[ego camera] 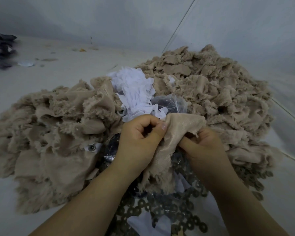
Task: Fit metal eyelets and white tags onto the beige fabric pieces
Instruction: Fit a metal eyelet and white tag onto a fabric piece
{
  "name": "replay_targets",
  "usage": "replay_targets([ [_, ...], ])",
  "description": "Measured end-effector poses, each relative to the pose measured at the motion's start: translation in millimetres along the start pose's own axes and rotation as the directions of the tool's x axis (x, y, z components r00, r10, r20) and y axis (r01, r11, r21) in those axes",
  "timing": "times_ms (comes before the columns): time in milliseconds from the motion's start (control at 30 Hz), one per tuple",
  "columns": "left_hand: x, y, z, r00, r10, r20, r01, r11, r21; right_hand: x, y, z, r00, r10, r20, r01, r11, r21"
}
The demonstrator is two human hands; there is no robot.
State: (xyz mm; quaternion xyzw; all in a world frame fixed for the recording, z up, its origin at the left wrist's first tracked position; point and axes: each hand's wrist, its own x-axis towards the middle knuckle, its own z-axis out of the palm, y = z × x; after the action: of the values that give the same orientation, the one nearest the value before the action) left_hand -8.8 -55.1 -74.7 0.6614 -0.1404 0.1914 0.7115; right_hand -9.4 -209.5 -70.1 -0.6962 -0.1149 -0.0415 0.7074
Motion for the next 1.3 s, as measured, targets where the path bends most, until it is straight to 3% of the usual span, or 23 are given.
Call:
replay_targets([
  [233, -1, 0, 2, 0.998, 0.002, 0.056, -0.003, 1.0, 0.018, -3, -5, 5, 0.988, -0.142, -0.061, 0.135, 0.984, -0.117],
  [533, -1, -3, 2, 0.999, -0.018, 0.032, 0.017, 0.999, 0.051, -4, 5, 5, 0.968, -0.224, -0.111, 0.188, 0.945, -0.27],
  [667, 0, -4, 1, 0.999, 0.022, 0.029, -0.026, 0.991, 0.132, -5, 2, 6, 0.981, -0.161, -0.112, 0.148, 0.982, -0.117],
  [767, -1, -5, 1, 0.999, 0.044, 0.029, -0.048, 0.984, 0.172, -8, 1, 8, 0.98, -0.182, -0.079, 0.172, 0.978, -0.116],
  [867, -1, -6, 2, 0.998, 0.046, 0.048, -0.055, 0.974, 0.219, -7, 3, 9, 0.978, -0.13, -0.163, 0.113, 0.988, -0.109],
  [933, -3, -6, 3, 0.997, 0.036, 0.064, -0.05, 0.972, 0.231, -6, 6, 9, 0.98, -0.028, -0.197, 0.034, 0.999, 0.026],
  [1067, -2, -4, 4, 0.997, -0.04, 0.061, 0.033, 0.993, 0.11, -4, 6, 9, 0.98, 0.104, -0.172, -0.075, 0.982, 0.172],
  [1300, -2, -4, 3, 0.992, -0.113, 0.047, 0.114, 0.993, -0.017, -3, 8, 12, 0.97, 0.032, -0.242, -0.014, 0.997, 0.078],
])
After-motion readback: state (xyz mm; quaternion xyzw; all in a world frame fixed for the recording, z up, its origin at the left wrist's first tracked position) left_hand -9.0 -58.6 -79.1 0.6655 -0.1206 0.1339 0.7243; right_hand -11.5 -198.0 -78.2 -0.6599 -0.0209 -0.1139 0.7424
